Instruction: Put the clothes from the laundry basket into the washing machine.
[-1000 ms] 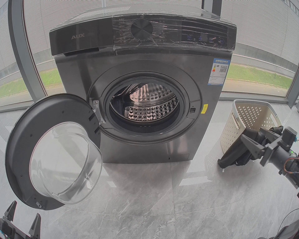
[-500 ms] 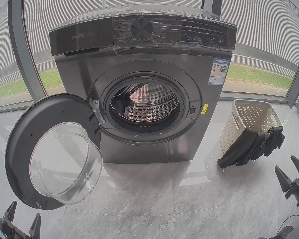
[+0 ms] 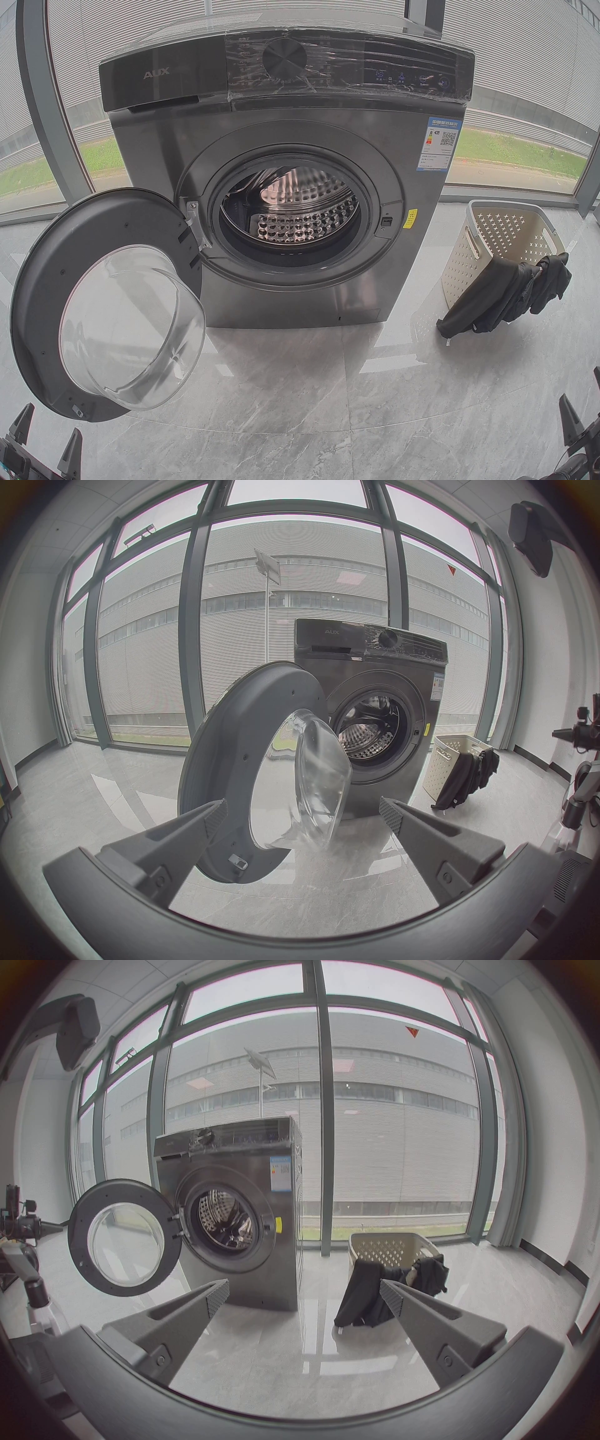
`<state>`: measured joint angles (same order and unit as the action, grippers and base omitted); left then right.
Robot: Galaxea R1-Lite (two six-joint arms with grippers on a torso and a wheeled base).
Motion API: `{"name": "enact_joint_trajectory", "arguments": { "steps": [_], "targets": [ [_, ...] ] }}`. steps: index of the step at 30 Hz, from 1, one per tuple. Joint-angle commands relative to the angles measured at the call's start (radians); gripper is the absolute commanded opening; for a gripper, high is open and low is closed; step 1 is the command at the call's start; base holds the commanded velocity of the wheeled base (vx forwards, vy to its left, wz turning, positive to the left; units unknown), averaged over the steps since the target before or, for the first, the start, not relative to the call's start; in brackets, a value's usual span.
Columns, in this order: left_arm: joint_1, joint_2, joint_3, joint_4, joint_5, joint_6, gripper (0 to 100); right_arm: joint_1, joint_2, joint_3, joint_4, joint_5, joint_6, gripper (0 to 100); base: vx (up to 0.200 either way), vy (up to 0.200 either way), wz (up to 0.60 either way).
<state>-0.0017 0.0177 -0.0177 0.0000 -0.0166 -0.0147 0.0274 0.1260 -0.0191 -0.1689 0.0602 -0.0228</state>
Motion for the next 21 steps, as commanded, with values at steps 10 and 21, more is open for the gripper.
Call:
{"name": "enact_joint_trajectory", "arguments": {
  "steps": [10,21],
  "targets": [
    [0.000,-0.016,0.018,0.000,0.000,-0.002,100,-0.015,-0.126,0.008,0.195,-0.066,0.021,100,0.000,0.000,0.00],
    [0.000,-0.016,0.018,0.000,0.003,-0.002,100,-0.015,-0.126,0.008,0.195,-0.066,0.021,100,0.000,-0.109,0.00]
  ]
}}
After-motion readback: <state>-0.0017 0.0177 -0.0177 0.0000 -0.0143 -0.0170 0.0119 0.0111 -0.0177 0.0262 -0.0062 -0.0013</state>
